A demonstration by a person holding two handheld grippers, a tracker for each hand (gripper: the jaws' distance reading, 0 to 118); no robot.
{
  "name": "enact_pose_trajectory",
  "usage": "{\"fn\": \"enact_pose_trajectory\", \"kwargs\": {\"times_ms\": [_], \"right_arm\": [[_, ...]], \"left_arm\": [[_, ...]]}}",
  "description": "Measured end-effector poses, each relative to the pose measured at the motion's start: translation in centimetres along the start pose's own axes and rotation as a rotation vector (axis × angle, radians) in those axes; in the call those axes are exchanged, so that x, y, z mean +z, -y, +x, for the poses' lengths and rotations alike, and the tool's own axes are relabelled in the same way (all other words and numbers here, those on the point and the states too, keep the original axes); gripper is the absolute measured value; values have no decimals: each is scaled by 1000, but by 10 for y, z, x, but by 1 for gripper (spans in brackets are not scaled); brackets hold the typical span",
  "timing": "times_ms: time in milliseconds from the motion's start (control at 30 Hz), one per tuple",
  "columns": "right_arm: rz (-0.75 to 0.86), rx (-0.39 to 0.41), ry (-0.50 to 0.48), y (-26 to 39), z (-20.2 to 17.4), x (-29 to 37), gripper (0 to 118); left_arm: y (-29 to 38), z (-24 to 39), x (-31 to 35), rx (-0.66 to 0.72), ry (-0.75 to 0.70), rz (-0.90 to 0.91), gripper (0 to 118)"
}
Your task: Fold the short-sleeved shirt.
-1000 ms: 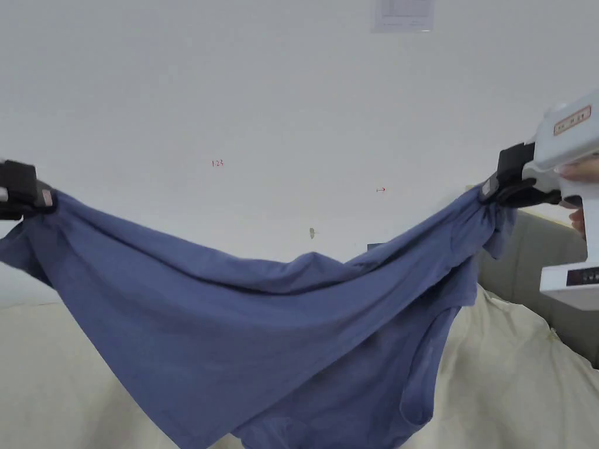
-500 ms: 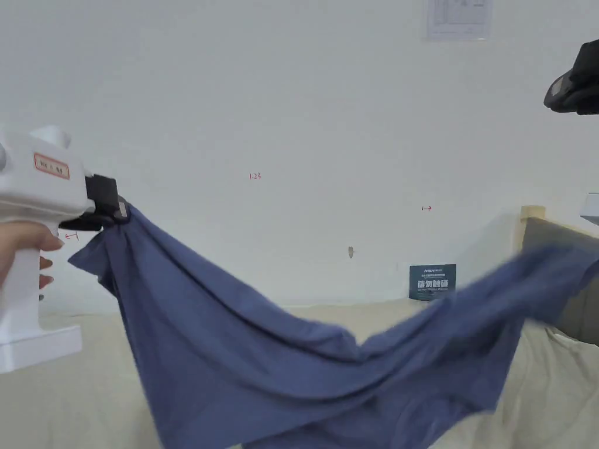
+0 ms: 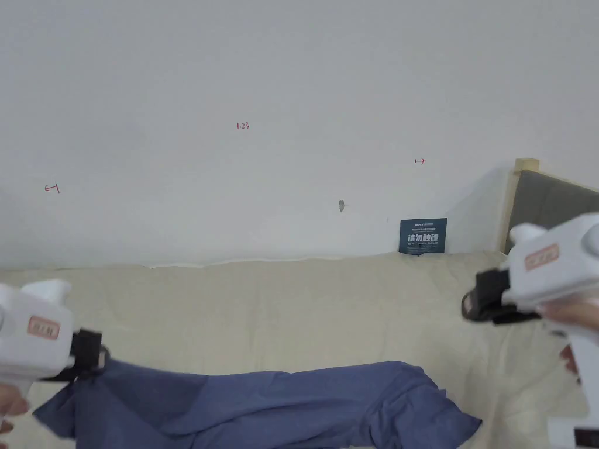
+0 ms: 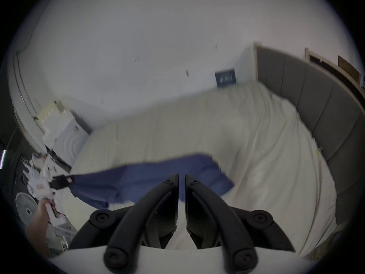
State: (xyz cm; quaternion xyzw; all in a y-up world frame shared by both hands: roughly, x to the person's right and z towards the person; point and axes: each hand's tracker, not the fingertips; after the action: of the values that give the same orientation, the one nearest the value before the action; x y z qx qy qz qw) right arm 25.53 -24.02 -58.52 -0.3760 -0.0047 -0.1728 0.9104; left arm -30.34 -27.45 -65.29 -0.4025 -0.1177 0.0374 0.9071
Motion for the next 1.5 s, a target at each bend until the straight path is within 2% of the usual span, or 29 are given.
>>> {"fn": "enact_pose_trajectory", "kwargs": {"times_ms": [67, 133, 167, 200, 233, 267, 300, 400, 567, 633, 767, 800, 833, 867, 900, 1067, 1167, 1267, 1367, 1500], "right_arm": [[-113, -12, 48, 28, -2, -39, 8], [-164, -10, 55, 55, -3, -75, 8], [-159, -3, 51, 63, -5, -86, 14], [-172, 16, 47, 65, -3, -105, 30], [-186, 53, 57, 72, -7, -119, 60], [-197, 89, 72, 75, -11, -132, 82], [-231, 111, 100, 78, -16, -148, 93], [-229, 97, 144, 78, -22, -186, 94], [-254, -58, 169, 67, -18, -237, 94], [-271, -19, 240, 67, -18, -249, 89], [-284, 22, 233, 67, -19, -250, 78], [-278, 34, 224, 66, -20, -245, 64], [-252, 48, 199, 62, -22, -236, 21], [-235, 60, 188, 57, -23, -230, 3], [-239, 49, 132, 51, -24, -222, 3], [-163, 37, 34, 16, -28, -166, 3], [-77, -15, -38, -19, -36, -128, 3], [19, -14, -53, -61, -47, -84, 3], [95, 27, -44, -103, -58, -39, 3], [222, 71, -38, -146, -82, 26, 3]], "left_arm": [[25, -10, -6, 9, -8, -9, 7], [51, -16, -8, 35, 9, -13, 7], [60, -19, -9, 57, 22, -5, 7], [70, -21, -11, 58, 24, -4, 7], [77, -24, -14, 64, 25, -6, 7], [83, -26, -16, 73, 26, -11, 7], [90, -27, -19, 66, 29, -11, 7], [98, -33, -28, 30, 30, -16, 7], [104, -44, -41, 23, 55, -28, 7], [104, -48, -49, 20, 42, -42, 7], [105, -54, -58, 32, 40, -62, 7], [104, -54, -59, 32, 38, -62, 7], [103, -54, -58, 32, 35, -62, 7], [101, -53, -57, 33, 34, -58, 7], [99, -53, -55, 40, 37, -52, 7], [68, -45, -34, 69, 57, 16, 7], [40, -40, -14, 96, 79, 77, 7], [0, -30, 10, 68, 74, 144, 7], [-45, -19, 36, 42, 73, 223, 7], [-102, -4, 69, 99, 116, 341, 7]]}}
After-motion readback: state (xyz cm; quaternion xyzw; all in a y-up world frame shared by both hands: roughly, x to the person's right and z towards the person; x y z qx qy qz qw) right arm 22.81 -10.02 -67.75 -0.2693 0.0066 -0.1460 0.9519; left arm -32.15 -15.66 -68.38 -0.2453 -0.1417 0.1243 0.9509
